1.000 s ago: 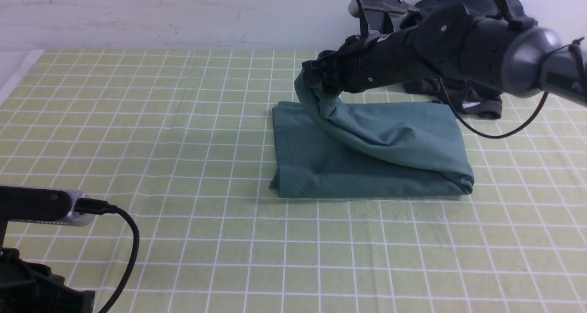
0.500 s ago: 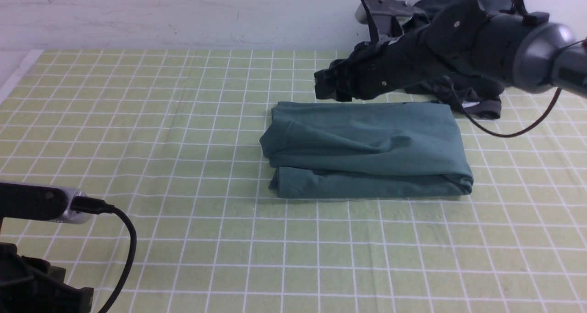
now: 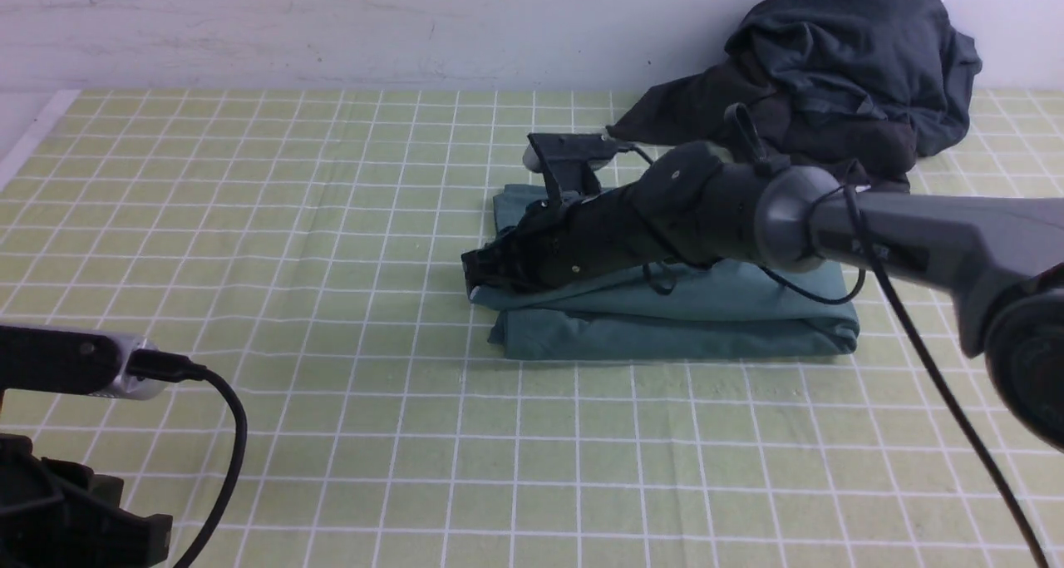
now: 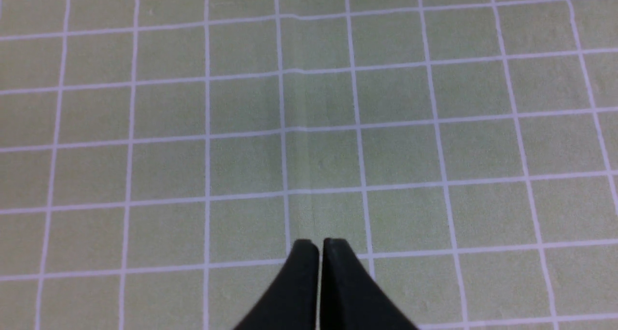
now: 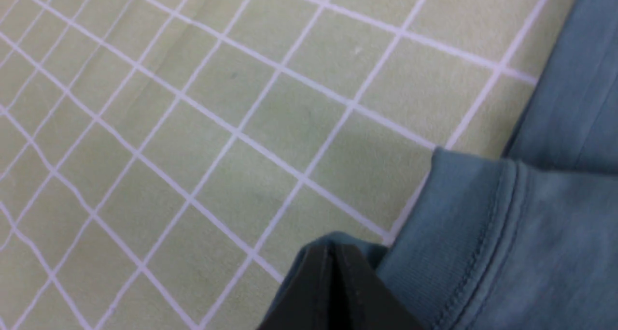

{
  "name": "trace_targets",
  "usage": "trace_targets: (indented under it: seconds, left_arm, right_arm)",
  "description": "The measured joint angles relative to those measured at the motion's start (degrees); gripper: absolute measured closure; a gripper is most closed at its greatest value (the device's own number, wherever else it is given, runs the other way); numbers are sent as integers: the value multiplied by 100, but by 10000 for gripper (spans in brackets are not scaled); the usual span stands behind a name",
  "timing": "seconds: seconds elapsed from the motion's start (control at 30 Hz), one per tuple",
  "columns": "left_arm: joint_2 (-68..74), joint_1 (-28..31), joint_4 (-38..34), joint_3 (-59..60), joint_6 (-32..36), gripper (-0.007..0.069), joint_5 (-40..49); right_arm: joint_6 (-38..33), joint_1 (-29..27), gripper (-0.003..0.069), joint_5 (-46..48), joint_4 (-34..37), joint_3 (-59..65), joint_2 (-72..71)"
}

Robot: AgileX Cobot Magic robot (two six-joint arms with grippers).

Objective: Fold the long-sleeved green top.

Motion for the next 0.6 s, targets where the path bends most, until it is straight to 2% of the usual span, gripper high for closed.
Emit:
trace_targets:
  seconds: [0.17,0.33,0.37,0.43,0.47,0.53,0.6]
  left_arm:
    - [-792,0,-82,35,147,627,-240]
    - [-2150,0,39,513,779,627,-1110]
    - [-2245,0,49,571,802,627,-1160]
    - [-2788,0,314,971,1088,627,-1399]
    - [-2823,0,347,1000,1131,627,-1415]
    - [-3138,0,804,1355,1299,627,-1598]
    - [-3278,0,1204,1527,1336,627,-1714]
  right_arm:
    - [-135,-356,671,447,-351,-130,-940]
    - [160,-957,671,1293,-1731,-198,-2810]
    - [190,-980,671,1293,-1731,-197,-2883]
    - [714,-1240,671,1808,-2950,-207,-3796]
    - [759,-1276,671,1844,-3044,-207,-3927]
    - [1308,-1454,671,2026,-4336,25,-4682]
    - [1682,-1549,671,1918,-4923,280,-5060]
